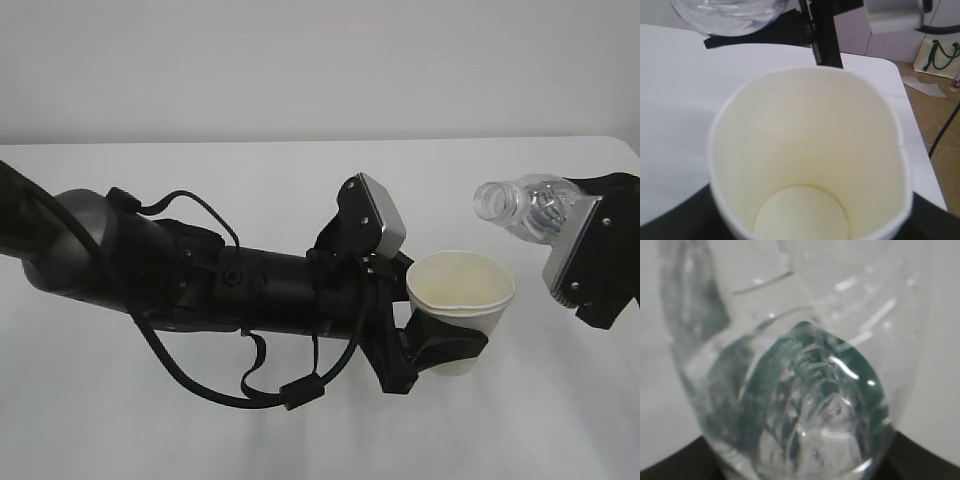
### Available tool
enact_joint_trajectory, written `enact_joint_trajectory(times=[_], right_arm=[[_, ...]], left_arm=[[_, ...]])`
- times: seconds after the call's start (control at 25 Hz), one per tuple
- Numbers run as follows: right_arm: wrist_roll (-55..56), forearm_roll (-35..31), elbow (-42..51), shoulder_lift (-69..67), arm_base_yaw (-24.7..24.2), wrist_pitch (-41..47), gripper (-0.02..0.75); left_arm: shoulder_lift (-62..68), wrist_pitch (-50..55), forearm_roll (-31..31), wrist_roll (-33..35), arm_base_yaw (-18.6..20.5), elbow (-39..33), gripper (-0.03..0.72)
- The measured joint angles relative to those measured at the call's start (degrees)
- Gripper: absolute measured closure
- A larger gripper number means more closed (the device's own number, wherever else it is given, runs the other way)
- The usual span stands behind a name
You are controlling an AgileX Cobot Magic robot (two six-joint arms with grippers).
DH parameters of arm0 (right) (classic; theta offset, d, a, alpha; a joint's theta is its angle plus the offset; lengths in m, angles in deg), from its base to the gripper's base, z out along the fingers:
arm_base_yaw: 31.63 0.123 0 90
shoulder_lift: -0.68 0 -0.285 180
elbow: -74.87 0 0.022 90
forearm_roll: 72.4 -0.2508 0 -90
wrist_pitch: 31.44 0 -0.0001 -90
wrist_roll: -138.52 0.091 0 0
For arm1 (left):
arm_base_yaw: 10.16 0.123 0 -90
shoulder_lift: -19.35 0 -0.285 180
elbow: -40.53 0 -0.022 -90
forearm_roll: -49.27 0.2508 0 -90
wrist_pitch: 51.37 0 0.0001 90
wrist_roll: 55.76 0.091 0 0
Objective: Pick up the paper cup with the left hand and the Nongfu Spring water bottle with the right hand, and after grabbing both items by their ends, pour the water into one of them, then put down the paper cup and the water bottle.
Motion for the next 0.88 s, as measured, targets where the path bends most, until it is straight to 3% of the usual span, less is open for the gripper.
enact_joint_trajectory(times=[0.88], right_arm=[[-9.1, -0.1, 0.0, 0.0, 0.0, -3.5, 0.33]], left_arm=[[0.0, 0.0, -2.2, -0.4, 0.0, 0.0, 0.205]])
